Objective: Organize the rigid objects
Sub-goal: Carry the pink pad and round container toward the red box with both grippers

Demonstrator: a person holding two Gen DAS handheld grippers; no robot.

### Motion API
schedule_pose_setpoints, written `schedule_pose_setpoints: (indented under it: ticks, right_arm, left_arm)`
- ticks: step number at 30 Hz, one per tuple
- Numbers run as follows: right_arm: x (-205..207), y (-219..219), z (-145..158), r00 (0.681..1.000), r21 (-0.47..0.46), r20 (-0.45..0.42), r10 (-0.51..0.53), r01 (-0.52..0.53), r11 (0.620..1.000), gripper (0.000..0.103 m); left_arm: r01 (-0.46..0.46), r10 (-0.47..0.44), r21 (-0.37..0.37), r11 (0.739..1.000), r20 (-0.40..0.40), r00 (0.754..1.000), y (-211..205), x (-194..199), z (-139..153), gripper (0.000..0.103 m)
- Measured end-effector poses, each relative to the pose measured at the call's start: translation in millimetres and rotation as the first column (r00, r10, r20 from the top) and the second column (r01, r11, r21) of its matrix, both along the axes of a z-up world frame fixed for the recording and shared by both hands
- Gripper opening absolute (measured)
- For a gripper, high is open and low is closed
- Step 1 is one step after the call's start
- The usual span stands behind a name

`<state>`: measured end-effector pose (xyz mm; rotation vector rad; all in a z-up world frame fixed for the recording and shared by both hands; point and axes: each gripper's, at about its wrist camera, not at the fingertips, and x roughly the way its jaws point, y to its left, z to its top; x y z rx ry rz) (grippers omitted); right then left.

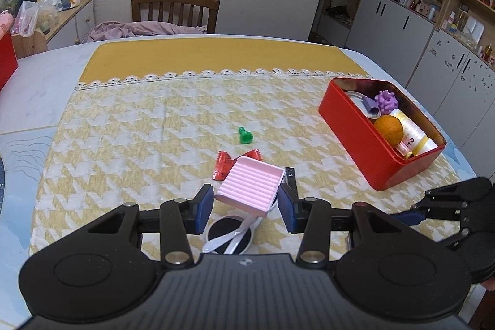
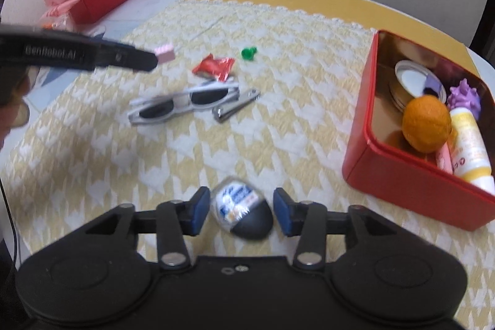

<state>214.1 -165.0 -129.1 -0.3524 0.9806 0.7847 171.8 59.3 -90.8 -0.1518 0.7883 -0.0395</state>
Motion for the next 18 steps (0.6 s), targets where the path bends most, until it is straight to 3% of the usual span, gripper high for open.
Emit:
schedule_pose_setpoints:
  ticks: [9,18]
  right_arm:
    - [-10,7,-11,0.994,-0.057,0.076,0.082,-0.077,0.995,0.045]
    - [-8,-4,4,0.993,-0.026,0.09,0.07,-0.068,0.997,0.041]
  left_arm:
    - [0.001,-0.001,0.01,1.0,-0.007,1.0,-10,-3,1,0.044]
    - [0.004,-0.004,0.016,1.0,-0.001,1.0,-23,-1,7,0.044]
